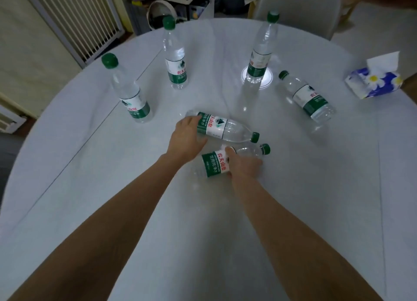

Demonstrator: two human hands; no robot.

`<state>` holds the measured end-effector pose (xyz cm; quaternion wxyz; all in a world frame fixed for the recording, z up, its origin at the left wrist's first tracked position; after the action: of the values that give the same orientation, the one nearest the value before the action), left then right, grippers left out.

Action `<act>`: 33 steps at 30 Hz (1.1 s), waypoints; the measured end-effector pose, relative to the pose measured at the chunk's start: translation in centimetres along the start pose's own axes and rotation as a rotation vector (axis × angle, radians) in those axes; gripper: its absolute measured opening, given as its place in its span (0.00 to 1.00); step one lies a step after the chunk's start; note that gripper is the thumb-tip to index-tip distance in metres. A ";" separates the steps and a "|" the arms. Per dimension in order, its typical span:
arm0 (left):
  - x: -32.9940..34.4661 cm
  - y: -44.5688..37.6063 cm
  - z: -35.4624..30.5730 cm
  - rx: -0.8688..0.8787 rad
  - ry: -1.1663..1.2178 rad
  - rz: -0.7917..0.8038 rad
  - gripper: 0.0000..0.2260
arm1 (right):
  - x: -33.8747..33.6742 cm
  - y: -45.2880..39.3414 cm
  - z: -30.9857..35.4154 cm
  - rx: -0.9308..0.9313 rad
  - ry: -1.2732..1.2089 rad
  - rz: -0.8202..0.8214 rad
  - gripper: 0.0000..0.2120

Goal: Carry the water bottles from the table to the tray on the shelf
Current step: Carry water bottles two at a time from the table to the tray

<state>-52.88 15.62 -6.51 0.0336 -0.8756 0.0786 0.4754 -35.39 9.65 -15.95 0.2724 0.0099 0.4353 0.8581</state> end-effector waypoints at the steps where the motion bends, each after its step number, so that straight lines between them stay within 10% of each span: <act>1: 0.7 -1.1 -0.1 0.041 -0.043 0.008 0.28 | -0.5 0.0 0.1 -0.013 0.001 0.013 0.40; 10: 4.0 -6.2 0.0 0.192 -0.489 0.161 0.32 | -4.2 -0.8 0.2 -0.184 0.283 0.039 0.34; 23: 7.8 8.2 0.1 -0.300 -0.007 0.088 0.26 | -10.0 3.9 -4.5 -0.312 0.662 0.003 0.33; 33: 4.5 26.1 -6.3 -0.289 0.661 -0.018 0.17 | -17.1 15.3 -10.3 -0.414 0.249 0.217 0.27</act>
<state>-49.62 -11.38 -6.44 -0.1136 -0.9784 0.0092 0.1726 -30.54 -13.37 -7.06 0.1193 -0.1050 0.2768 0.9477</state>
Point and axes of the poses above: each hand's wrist, its own y-axis away from the middle knuckle, its own x-axis out of the palm, z = x × y, the point moved 7 cm from there along -y, towards the middle knuckle, and after that the axes turned 8 degrees about x, right-handed, at the moved point
